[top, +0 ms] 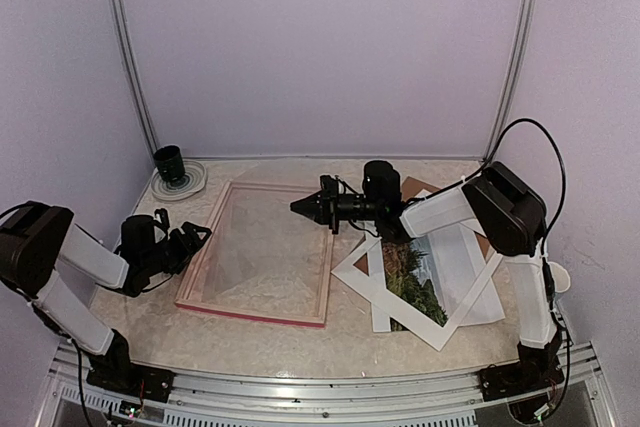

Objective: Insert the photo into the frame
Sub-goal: Place the glass panel at the frame body.

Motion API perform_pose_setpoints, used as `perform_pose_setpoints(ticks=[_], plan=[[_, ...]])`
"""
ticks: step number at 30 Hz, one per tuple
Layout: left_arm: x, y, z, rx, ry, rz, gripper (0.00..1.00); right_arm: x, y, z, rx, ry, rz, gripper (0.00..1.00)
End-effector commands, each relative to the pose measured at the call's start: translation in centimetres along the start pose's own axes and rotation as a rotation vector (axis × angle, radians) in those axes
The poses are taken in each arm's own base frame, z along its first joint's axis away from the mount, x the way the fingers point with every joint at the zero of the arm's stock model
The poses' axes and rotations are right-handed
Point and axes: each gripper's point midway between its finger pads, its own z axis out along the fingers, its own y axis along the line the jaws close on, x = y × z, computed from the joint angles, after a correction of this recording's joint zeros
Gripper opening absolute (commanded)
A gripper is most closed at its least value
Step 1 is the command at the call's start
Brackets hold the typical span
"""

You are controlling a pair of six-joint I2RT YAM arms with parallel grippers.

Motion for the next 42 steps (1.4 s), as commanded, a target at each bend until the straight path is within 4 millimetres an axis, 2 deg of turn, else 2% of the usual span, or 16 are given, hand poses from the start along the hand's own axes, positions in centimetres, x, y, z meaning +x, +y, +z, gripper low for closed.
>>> perform_pose_setpoints(ticks=[1,18,34,42], plan=[[0.2,-0.5,0.0,0.031,0.008,-0.003,0.89,0.6,1.3,0.7,-0.047,0.003,-0.019,0.00],[0.0,-0.4,-0.2,0.032,-0.004,-0.009,0.91,1.2,1.1,0.4,-0.017,-0.055,0.003,0.00],[0.0,-0.3,-0.1,0.030,-0.002,-0.015,0.91,2.1,0.0,0.1,0.042,-0.079,0.027,0.00],[0.0,-0.3,-0.1,0.032,-0.002,-0.015,0.91,2.2,0.4,0.2,0.017,-0.075,0.067,0.00]])
